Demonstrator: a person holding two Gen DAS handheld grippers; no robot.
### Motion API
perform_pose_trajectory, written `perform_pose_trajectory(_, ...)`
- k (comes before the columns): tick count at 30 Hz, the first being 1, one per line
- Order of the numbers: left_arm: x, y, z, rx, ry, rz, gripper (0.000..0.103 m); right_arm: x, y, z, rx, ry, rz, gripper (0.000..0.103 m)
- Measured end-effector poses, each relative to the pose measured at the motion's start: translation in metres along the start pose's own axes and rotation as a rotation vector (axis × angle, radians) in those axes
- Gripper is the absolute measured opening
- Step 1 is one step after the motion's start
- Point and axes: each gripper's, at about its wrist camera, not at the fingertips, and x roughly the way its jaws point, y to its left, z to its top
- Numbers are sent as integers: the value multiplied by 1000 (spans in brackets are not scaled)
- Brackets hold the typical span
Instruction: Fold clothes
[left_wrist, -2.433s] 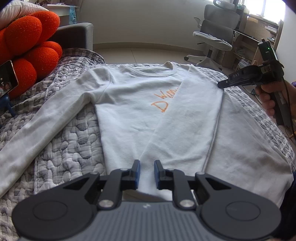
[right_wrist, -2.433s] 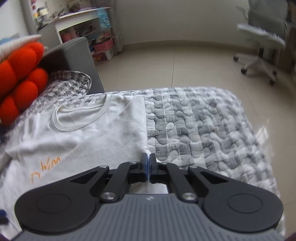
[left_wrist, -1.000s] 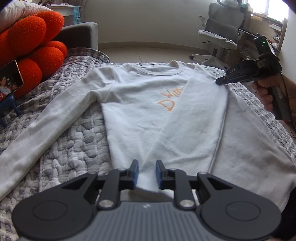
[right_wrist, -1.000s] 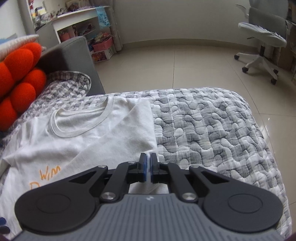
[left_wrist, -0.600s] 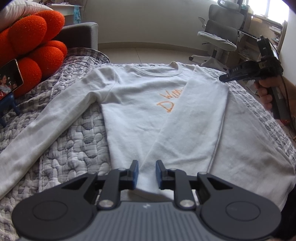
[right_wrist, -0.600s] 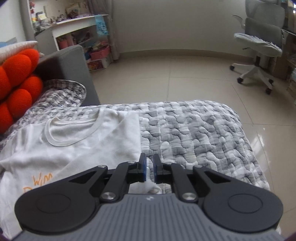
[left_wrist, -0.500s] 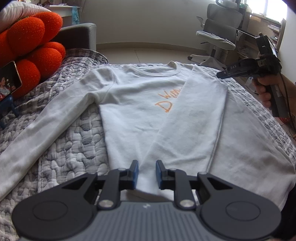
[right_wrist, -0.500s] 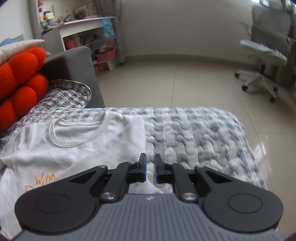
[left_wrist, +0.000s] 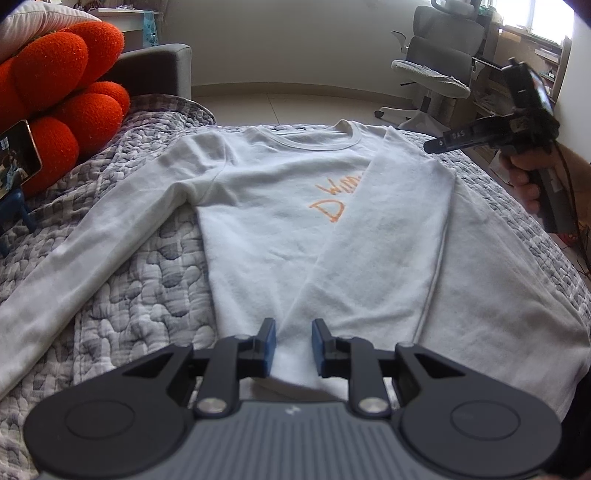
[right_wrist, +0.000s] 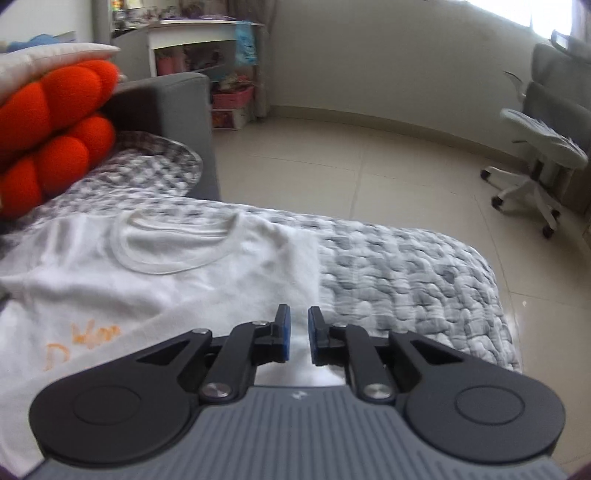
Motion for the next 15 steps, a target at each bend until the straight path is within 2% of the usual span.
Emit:
perform_pose_trajectory(3, 1, 0, 0, 4, 1, 2, 22, 12, 6, -9, -36, 82, -25, 12)
perform_pose_trajectory(4, 1, 0, 0, 5, 1, 3, 23, 15, 8, -11, -56, 85, -32, 11)
perform_pose_trajectory(8, 1, -1, 0, 5, 2, 5, 23, 3, 10, -7, -58, 41, -29, 15)
perform_pose_trajectory(15, 2, 0, 1, 1, 1, 8, 24, -3, 18, -9, -77, 32, -34, 15)
